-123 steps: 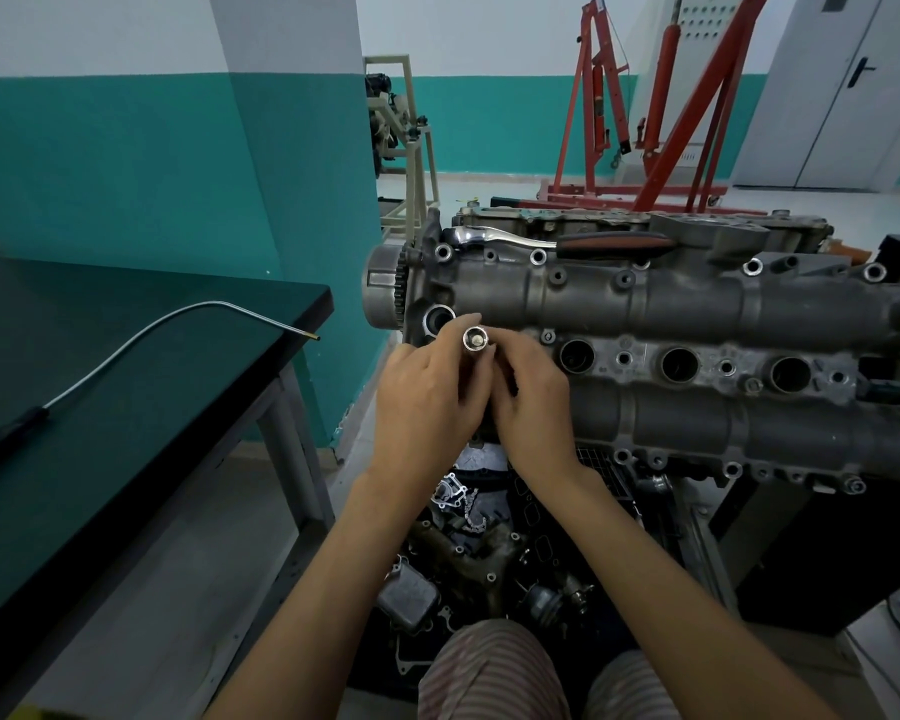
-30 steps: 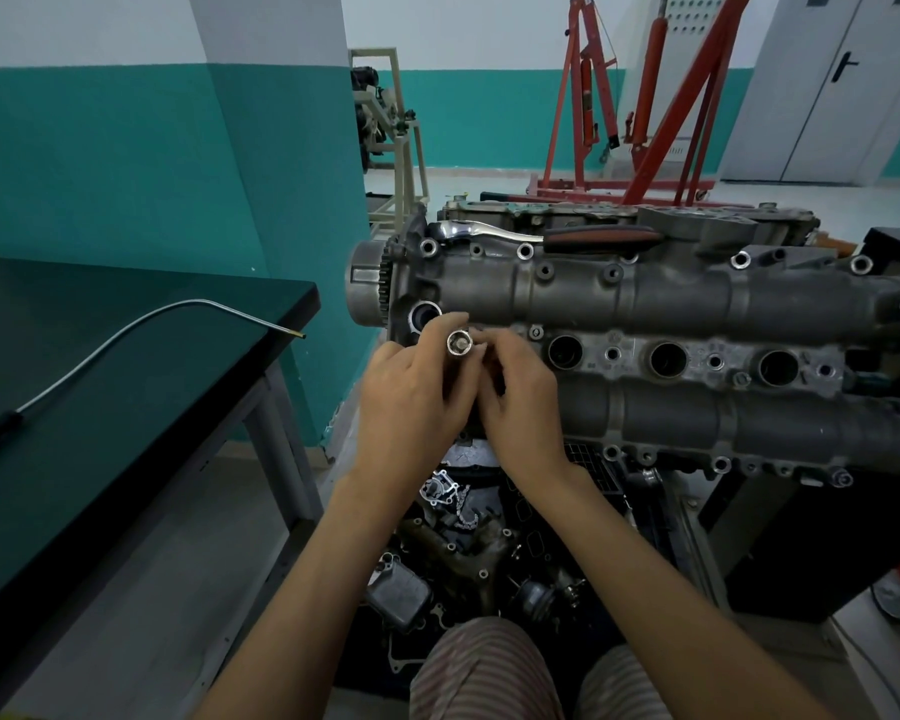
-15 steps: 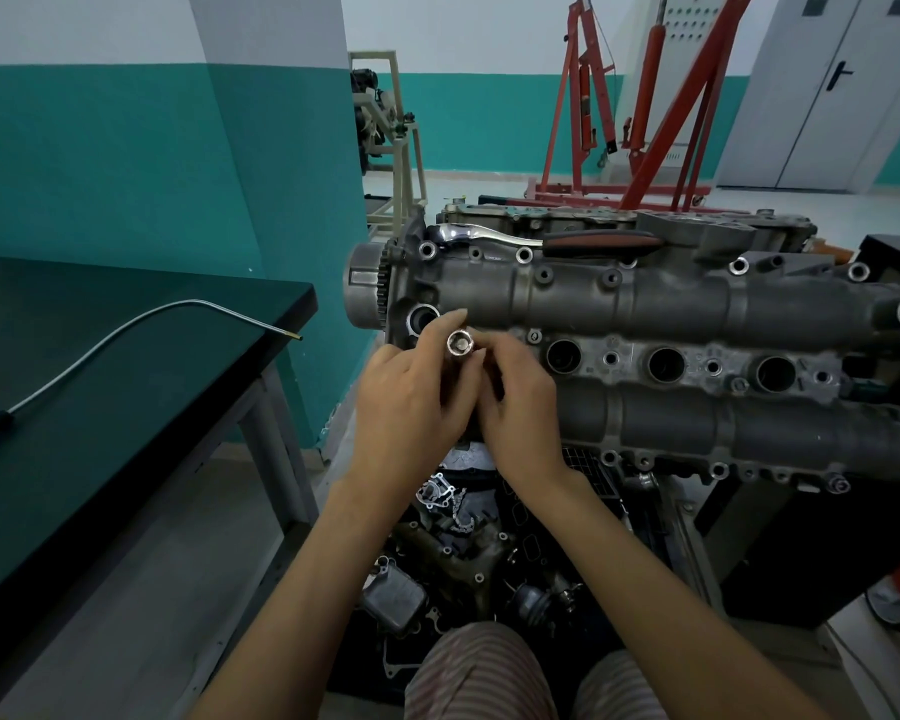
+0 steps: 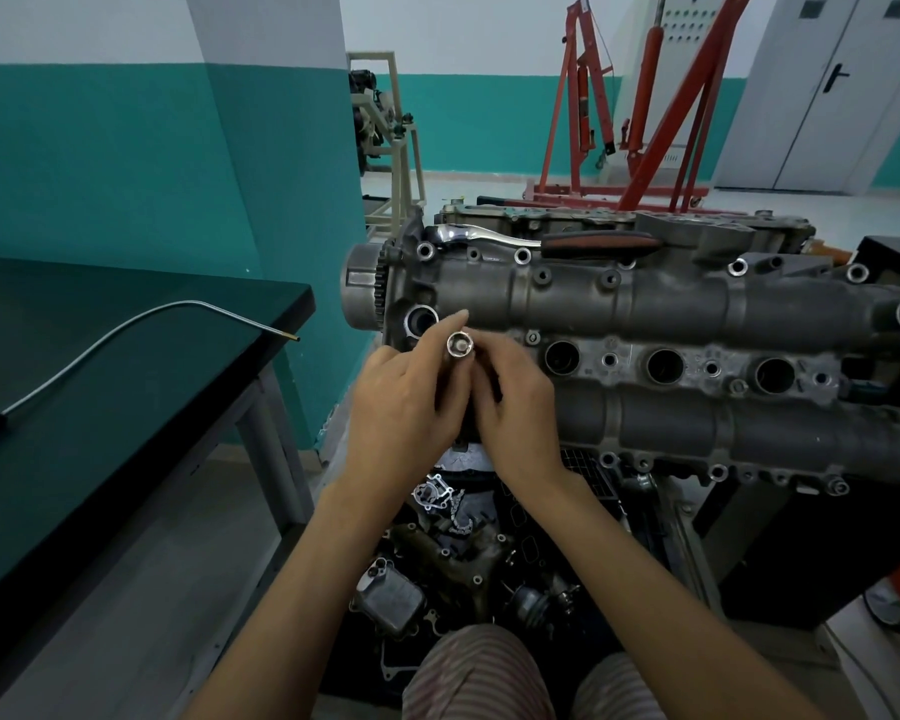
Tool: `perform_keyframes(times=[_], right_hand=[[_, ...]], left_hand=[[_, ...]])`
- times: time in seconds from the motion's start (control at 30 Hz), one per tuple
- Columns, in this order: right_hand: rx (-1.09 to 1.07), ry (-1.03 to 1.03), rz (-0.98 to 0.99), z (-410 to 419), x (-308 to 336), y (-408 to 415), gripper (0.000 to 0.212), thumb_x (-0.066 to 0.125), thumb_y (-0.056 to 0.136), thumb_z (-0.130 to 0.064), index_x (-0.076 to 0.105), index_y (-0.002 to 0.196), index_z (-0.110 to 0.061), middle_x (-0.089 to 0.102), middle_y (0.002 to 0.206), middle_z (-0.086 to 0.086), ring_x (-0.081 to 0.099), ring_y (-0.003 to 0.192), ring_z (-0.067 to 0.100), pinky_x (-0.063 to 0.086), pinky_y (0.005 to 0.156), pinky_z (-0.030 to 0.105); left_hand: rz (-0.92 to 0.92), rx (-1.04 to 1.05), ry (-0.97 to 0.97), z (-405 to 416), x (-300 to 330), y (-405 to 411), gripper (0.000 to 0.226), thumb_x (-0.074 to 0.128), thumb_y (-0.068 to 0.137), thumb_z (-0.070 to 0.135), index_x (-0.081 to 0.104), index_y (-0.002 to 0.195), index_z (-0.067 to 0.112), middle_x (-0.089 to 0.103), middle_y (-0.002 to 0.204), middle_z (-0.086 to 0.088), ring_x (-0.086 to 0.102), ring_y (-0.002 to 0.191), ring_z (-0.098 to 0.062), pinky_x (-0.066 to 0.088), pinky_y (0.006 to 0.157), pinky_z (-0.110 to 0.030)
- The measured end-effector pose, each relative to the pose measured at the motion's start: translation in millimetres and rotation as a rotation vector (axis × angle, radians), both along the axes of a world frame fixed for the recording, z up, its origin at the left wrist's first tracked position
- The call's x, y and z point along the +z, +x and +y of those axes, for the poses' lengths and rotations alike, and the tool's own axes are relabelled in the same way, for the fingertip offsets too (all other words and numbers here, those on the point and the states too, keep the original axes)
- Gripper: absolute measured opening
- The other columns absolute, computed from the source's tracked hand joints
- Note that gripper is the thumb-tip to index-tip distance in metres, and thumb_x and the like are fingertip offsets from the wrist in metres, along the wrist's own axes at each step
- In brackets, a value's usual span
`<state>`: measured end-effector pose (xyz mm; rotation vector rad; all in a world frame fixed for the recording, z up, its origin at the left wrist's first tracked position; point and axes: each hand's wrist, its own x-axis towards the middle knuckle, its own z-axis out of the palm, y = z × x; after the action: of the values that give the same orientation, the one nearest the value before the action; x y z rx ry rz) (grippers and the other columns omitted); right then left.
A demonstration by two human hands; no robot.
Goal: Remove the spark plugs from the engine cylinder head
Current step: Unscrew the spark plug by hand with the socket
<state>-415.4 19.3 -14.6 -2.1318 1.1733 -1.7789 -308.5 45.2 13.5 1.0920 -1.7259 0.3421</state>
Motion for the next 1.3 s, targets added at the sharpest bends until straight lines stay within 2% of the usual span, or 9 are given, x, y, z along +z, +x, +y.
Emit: perform_keyframes(times=[0.13,0.23,0.47,0.57,0.7,0.93,1.03,1.2,1.3], right_hand=[[-0.004,0.012,0.017,-0.1,-0.1,-0.3,0.032,0.048,0.092,-0.012,0.055,0.122,-0.008,0.063,0.107,0.005,0.055,0.097,0.006,0.04,0.086,0.011],[-0.021,0.088,-0.037,0.5,-0.8,0.2,0.03,0.056,0.087,-0.017,0.054,0.117,-0.013,0.06,0.09,-0.002,0.055,0.078,0.007,0.044,0.071,0.016],[0.003,0.007,0.002,2.8,1.8,0.1,0.023,0.049,0.091,-0.008,0.059,0.112,-0.007,0.064,0.103,0.004,0.055,0.094,0.006,0.044,0.081,0.017],[-0.002,0.009,0.006,3.1,2.2,0.8,0.025,0.049,0.091,-0.011,0.059,0.114,-0.008,0.063,0.105,0.003,0.055,0.095,0.006,0.043,0.083,0.015],[-0.022,0.068,-0.037,1.5,0.9,0.0,0.025,0.057,0.085,-0.015,0.058,0.109,-0.009,0.059,0.098,-0.005,0.054,0.086,0.004,0.044,0.075,0.018],[0.006,-0.002,0.029,1.5,1.1,-0.8,0.026,0.047,0.091,-0.009,0.059,0.114,-0.006,0.064,0.105,0.005,0.056,0.096,0.008,0.041,0.083,0.013],[-0.005,0.003,0.038,1.4,0.6,-0.3,0.03,0.046,0.091,-0.01,0.056,0.119,-0.007,0.063,0.109,0.005,0.055,0.099,0.008,0.04,0.086,0.013],[-0.028,0.085,-0.047,0.1,-1.1,0.5,0.024,0.056,0.085,-0.02,0.056,0.109,-0.014,0.054,0.083,-0.011,0.049,0.07,0.002,0.039,0.065,0.012],[0.016,0.052,-0.077,0.7,-0.6,0.0,0.017,0.052,0.088,-0.013,0.059,0.102,-0.008,0.059,0.089,-0.007,0.055,0.08,0.002,0.044,0.07,0.014]], left_hand=[[0.052,0.024,-0.004,0.7,1.1,-2.1,0.007,0.066,0.082,0.012,0.062,0.082,0.007,0.046,0.052,0.008,0.037,0.047,-0.011,0.023,0.056,-0.016],[0.086,0.033,-0.009,1.1,2.3,-4.6,0.021,0.066,0.082,0.018,0.051,0.071,0.007,0.034,0.055,0.013,0.031,0.046,-0.01,0.022,0.055,-0.017],[0.008,0.007,-0.002,0.2,1.3,-0.6,0.025,0.061,0.085,0.016,0.064,0.108,0.005,0.05,0.056,0.01,0.036,0.064,-0.011,0.023,0.061,-0.016],[0.026,0.003,0.004,-0.3,0.2,0.0,0.012,0.06,0.085,0.013,0.065,0.093,0.006,0.055,0.057,0.005,0.039,0.064,-0.014,0.023,0.058,-0.017],[0.078,0.023,-0.005,-0.1,0.8,-2.0,0.021,0.066,0.082,0.022,0.055,0.072,0.007,0.034,0.056,0.015,0.033,0.047,-0.011,0.021,0.055,-0.018],[-0.004,-0.003,-0.031,-1.9,0.2,-0.9,0.024,0.062,0.086,0.016,0.065,0.107,0.006,0.05,0.056,0.012,0.04,0.066,-0.012,0.027,0.06,-0.019],[-0.016,-0.013,-0.034,-1.9,-0.6,0.7,0.014,0.059,0.087,0.011,0.067,0.097,0.006,0.056,0.056,0.005,0.039,0.065,-0.012,0.024,0.058,-0.018],[0.045,0.015,-0.02,-0.6,0.3,-2.3,0.012,0.066,0.082,0.016,0.06,0.078,0.006,0.03,0.062,0.018,0.026,0.061,-0.003,0.021,0.057,-0.015],[0.037,0.013,-0.016,0.0,1.4,-2.8,0.012,0.066,0.082,0.016,0.061,0.079,0.006,0.033,0.059,0.016,0.028,0.061,-0.007,0.021,0.058,-0.016]])
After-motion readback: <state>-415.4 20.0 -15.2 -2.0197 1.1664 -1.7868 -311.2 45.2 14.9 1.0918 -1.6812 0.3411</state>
